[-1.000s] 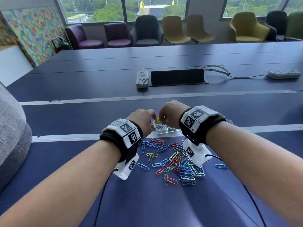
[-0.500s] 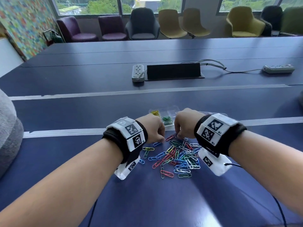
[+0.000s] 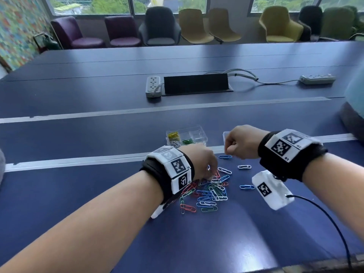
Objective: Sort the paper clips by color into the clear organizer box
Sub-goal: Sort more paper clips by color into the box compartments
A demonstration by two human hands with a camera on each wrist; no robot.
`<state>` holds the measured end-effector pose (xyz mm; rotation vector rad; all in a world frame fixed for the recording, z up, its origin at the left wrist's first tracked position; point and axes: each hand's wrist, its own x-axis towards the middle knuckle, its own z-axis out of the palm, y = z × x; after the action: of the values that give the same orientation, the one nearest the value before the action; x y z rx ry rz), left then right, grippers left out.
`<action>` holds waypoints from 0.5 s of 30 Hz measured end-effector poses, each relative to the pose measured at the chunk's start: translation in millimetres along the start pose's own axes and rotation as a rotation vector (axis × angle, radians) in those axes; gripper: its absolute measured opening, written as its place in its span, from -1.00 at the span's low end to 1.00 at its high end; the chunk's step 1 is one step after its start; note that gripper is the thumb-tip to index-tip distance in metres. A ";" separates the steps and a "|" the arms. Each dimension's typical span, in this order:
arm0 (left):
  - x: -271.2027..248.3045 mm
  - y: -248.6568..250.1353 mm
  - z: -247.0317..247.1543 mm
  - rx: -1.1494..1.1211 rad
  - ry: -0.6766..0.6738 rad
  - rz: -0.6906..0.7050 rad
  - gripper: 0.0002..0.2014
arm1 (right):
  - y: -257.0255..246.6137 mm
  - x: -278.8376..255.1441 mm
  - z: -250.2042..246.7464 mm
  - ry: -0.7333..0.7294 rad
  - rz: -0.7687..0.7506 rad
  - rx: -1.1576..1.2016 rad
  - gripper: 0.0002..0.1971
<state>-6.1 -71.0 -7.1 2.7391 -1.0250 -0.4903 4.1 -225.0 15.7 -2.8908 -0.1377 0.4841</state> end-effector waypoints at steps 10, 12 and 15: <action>0.6 -1.6 -5.6 -0.052 0.100 -0.048 -0.94 | 11.4 -10.7 12.3 -0.021 0.034 -0.097 -0.87; 1.4 -2.8 -6.8 -0.064 0.102 -0.070 -0.86 | 18.4 -15.8 14.1 -0.043 0.025 -0.159 -0.80; 4.5 -2.2 -7.7 -0.024 0.073 -0.099 -0.71 | 25.1 -20.1 16.3 -0.046 0.050 -0.195 -0.74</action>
<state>1.2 -72.1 -1.6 2.7744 -0.8642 -0.4112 -18.8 -248.9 1.4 -3.0813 -0.1268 0.5759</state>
